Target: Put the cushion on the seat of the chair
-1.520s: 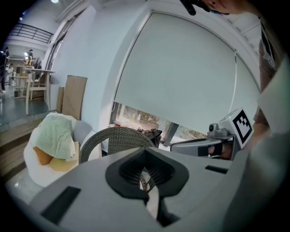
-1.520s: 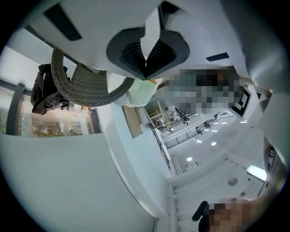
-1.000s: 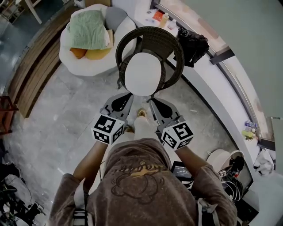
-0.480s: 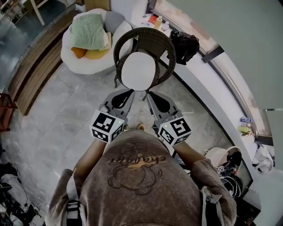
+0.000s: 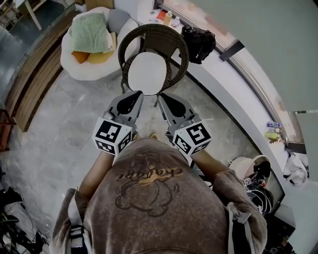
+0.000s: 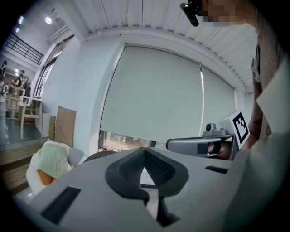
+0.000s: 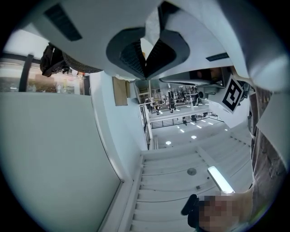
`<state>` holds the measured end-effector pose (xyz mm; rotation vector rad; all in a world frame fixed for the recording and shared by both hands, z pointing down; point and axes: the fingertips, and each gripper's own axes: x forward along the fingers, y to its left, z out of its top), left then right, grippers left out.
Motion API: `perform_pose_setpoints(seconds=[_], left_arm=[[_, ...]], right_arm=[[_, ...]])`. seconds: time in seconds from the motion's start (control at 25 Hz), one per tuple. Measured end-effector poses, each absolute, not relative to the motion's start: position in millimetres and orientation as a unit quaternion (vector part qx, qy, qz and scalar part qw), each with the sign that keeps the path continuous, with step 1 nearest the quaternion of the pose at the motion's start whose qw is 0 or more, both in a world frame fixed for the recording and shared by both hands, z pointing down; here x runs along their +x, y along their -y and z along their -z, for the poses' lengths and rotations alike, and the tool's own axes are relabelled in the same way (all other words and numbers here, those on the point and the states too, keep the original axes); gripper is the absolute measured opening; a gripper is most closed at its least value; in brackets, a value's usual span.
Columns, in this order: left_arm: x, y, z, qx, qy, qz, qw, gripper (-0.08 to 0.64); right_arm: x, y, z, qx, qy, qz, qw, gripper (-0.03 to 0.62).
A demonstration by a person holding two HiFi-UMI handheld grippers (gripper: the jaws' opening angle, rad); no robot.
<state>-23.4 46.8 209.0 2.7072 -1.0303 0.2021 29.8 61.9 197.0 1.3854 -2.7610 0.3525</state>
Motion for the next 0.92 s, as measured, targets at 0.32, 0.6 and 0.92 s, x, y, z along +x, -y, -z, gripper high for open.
perform_pose_setpoints(seconds=[0.32, 0.6, 0.92], left_arm=[[-17, -45, -208, 0.923, 0.359, -0.071, 0.12, 0.005], [-8, -48, -213, 0.92, 0.363, -0.074, 0.124, 0.005], [5, -56, -212, 0.92, 0.363, -0.075, 0.124, 0.005]], right_arm=[[36, -61, -198, 0.433, 0.894, -0.115, 0.018, 0.018], [43, -63, -199, 0.427, 0.897, -0.117, 0.011, 0.018], [56, -70, -197, 0.424, 0.899, -0.115, 0.004, 0.018]])
